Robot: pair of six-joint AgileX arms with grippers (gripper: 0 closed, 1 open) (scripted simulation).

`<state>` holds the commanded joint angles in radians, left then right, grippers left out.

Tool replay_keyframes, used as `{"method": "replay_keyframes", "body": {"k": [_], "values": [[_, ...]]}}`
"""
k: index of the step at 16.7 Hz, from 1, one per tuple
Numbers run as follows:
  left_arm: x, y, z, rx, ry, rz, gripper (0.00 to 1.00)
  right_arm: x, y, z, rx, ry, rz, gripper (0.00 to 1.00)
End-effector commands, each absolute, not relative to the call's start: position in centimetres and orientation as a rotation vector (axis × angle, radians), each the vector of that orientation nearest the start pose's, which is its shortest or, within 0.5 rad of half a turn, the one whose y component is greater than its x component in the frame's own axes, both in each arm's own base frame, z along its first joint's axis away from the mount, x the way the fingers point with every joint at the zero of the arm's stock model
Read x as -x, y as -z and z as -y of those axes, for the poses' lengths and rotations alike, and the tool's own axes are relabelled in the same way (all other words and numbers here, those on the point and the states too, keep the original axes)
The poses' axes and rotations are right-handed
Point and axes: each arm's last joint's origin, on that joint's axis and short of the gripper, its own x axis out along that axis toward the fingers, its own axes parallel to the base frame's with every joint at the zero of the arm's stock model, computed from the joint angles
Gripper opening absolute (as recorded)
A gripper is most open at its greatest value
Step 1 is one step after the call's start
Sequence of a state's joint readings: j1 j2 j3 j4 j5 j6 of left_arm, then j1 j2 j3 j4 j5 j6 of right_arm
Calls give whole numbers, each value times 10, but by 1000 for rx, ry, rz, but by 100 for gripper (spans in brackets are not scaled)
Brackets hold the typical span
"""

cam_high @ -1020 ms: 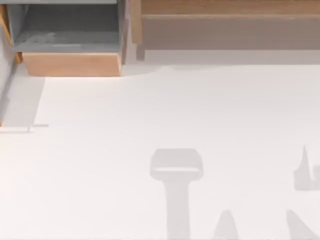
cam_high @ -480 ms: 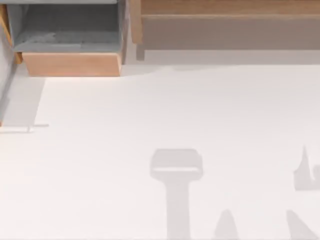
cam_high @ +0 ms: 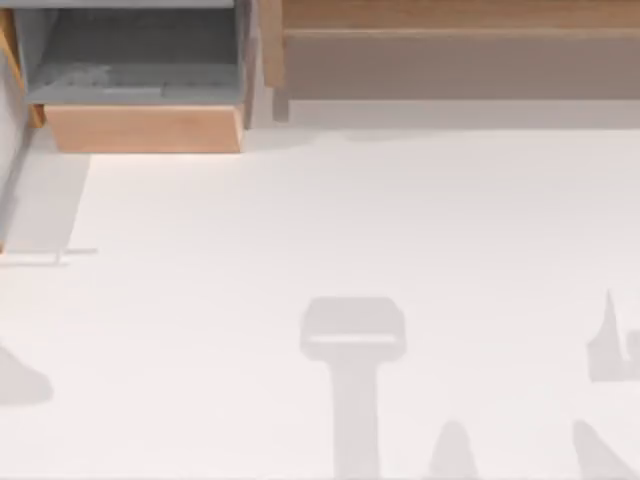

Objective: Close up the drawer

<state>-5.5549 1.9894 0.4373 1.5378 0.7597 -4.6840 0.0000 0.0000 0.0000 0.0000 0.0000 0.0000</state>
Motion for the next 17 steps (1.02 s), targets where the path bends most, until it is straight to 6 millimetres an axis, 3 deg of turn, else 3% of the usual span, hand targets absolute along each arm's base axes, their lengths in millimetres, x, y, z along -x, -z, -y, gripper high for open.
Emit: {"method": "replay_keyframes", "body": {"k": [8,13,17], "values": [[-230,-95,-175,-1571,14,13,100,-106,-160,1,0,0,0,100],[-253,-95,-174,-1571,16,16,100,-106,-160,1,0,0,0,100],[-254,-95,-174,-1571,16,16,100,-106,-160,1,0,0,0,100]]}}
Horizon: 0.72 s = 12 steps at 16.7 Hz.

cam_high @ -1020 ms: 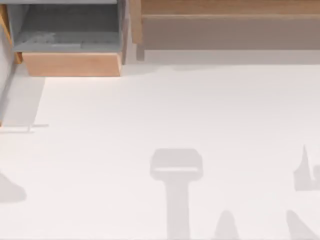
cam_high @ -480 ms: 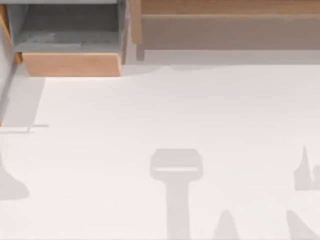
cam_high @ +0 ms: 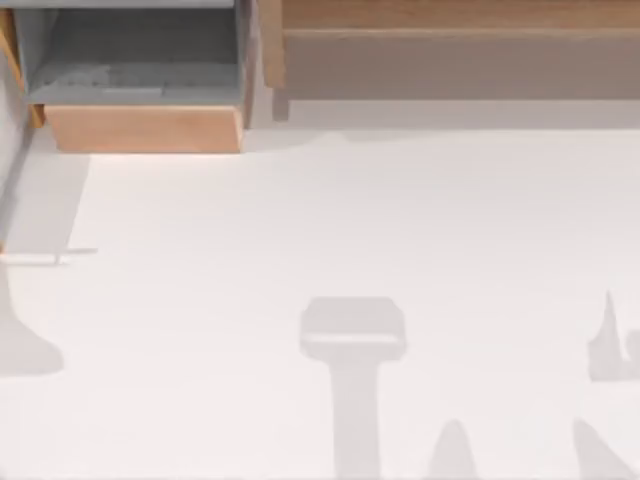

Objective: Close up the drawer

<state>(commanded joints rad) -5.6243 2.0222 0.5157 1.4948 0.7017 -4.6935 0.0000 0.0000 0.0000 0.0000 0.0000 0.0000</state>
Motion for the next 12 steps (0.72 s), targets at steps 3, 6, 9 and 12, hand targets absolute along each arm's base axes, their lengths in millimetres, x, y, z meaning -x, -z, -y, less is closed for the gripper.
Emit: {"method": "replay_keyframes", "body": {"k": [3,6,9,12], "values": [[-254,-95,-174,-1571,16,16,77,-106,-160,1,0,0,0,100],[-254,-95,-174,-1571,16,16,55,-106,-160,1,0,0,0,100],[-254,-95,-174,-1571,16,16,32,-106,-160,1,0,0,0,100],[-254,-95,-174,-1571,16,16,10,-106,-160,1,0,0,0,100]]}}
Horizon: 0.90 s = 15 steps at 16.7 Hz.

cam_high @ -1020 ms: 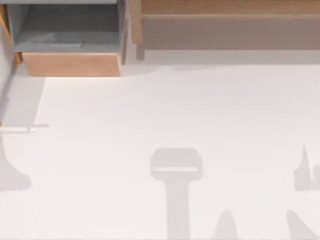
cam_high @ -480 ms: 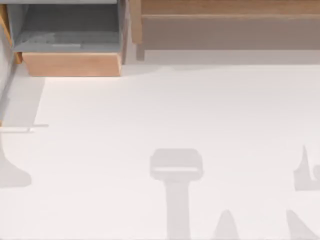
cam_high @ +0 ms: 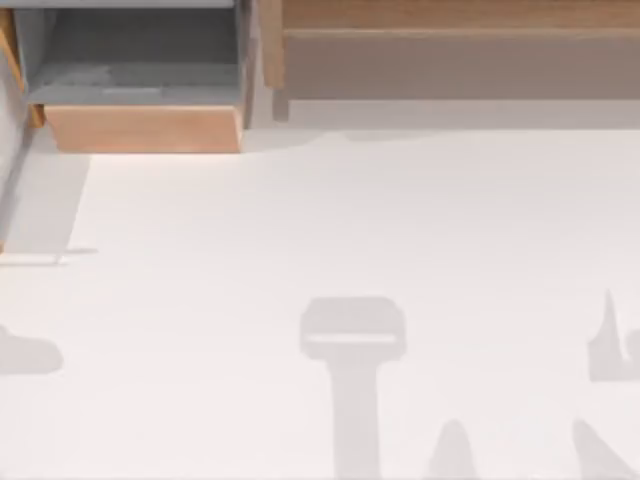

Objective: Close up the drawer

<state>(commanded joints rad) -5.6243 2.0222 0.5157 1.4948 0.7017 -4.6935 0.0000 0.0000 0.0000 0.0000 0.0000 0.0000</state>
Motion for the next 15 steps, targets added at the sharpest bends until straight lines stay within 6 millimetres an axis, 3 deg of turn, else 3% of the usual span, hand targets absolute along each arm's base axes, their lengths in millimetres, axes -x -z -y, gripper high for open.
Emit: {"method": "replay_keyframes", "body": {"k": [2,11,15], "values": [[-254,-95,-174,-1571,16,16,0,-106,-160,1,0,0,0,100],[-255,-91,-174,-1555,27,2,0,-106,-160,1,0,0,0,100],[-281,-91,-175,-1556,31,8,0,-106,-160,1,0,0,0,100]]}}
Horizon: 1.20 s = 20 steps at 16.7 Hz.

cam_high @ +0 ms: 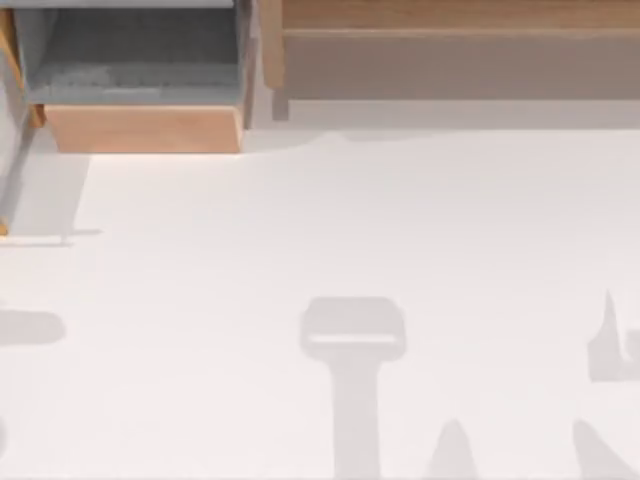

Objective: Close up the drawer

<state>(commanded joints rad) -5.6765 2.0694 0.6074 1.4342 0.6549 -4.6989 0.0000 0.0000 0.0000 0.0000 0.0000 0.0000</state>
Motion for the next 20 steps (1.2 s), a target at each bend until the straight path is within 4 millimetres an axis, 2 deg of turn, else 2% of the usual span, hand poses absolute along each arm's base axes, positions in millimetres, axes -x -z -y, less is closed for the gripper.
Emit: {"method": "replay_keyframes", "body": {"k": [3,5,11,17,20], "values": [[-306,-91,-174,-1556,29,5,0,-106,-160,1,0,0,0,100],[-316,-91,-173,-1555,27,2,0,-106,-160,1,0,0,0,100],[-319,-90,-173,-1551,33,0,0,-106,-160,1,0,0,0,100],[-364,-90,-172,-1551,34,1,0,-106,-160,1,0,0,0,100],[-378,-90,-172,-1550,31,-4,0,-106,-160,1,0,0,0,100]]}}
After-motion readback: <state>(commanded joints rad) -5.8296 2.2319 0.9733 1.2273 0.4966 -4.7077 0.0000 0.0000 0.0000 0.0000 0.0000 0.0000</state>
